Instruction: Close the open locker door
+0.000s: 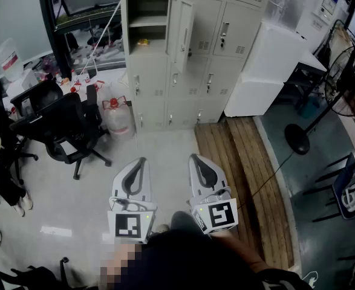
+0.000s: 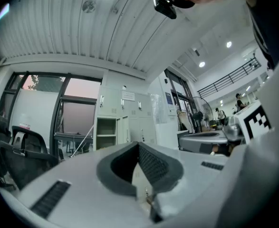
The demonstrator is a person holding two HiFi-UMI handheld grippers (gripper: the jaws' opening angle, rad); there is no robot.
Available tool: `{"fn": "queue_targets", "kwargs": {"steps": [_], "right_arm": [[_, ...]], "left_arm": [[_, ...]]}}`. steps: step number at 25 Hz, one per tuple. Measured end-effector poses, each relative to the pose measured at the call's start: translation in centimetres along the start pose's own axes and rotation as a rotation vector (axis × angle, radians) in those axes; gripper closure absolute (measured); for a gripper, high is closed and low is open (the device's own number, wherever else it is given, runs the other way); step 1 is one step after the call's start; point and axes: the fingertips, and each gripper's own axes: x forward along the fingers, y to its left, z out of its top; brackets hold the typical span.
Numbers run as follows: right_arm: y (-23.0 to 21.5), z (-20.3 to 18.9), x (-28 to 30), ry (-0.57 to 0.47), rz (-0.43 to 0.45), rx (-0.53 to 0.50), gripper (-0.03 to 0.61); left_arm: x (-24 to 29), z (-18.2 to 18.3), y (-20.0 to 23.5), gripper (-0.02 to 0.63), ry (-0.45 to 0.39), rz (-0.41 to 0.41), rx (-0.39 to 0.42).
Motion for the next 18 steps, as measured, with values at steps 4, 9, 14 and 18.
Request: {"fn": "queue_targets", "kwargs": {"steps": [4,9,14,18], "right_arm": [[-0.8,-0.8,0.6,0.014,-0.015,0.020,0.561],[-2.5,-1.8,3.7,0.002,0.005,0.036,0.560],[-5.3,-2.2,8.7,-0.010,0.039,0.058,0.547],[-8.3,-2.4,13.3,-0.016,0.065,0.065,0.497]], "left_arm": [[1.0,-0.8,0.0,0.612,0.017,-0.020,-0.001],[4.4,-1.5,0.6,0.612,0.034,-0.033,0.017],[9.5,-1.7,2.4,0.612,0.029,-0.010,0.008],[14.8,-1.9,3.6,0.612,0.039,0.000,-0.003]]}}
